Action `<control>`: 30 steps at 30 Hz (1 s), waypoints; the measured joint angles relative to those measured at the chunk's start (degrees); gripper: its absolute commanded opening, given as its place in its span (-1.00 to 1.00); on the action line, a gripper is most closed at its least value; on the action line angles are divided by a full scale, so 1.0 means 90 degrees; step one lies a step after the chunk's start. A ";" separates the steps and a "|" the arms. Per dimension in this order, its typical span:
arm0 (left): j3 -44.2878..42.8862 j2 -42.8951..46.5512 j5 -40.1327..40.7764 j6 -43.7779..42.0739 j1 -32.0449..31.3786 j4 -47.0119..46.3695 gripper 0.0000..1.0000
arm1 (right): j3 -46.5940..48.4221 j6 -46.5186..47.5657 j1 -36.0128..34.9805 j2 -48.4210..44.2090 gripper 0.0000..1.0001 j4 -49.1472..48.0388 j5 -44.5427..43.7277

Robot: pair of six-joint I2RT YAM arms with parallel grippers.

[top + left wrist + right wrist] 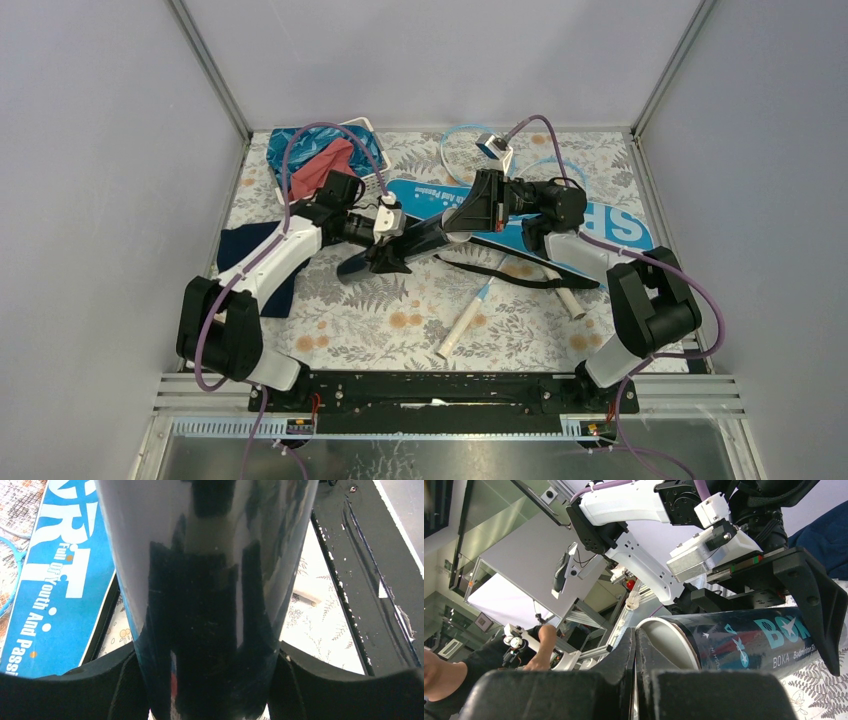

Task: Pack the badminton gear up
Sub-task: Close the lid on the shuttle tube.

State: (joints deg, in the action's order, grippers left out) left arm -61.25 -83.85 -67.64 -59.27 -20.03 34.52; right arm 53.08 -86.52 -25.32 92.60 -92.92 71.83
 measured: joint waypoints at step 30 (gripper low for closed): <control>-0.0503 -0.0248 0.0068 0.2686 -0.0517 -0.1052 -1.00 | -0.0049 0.3995 0.0095 -0.0998 -0.28 0.1756 -0.1277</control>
State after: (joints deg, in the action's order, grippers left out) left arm -65.78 -86.08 -67.02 -35.09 -24.69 25.06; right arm 52.64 -50.57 -24.47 83.61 -77.12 60.34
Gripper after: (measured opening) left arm 0.710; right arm 0.306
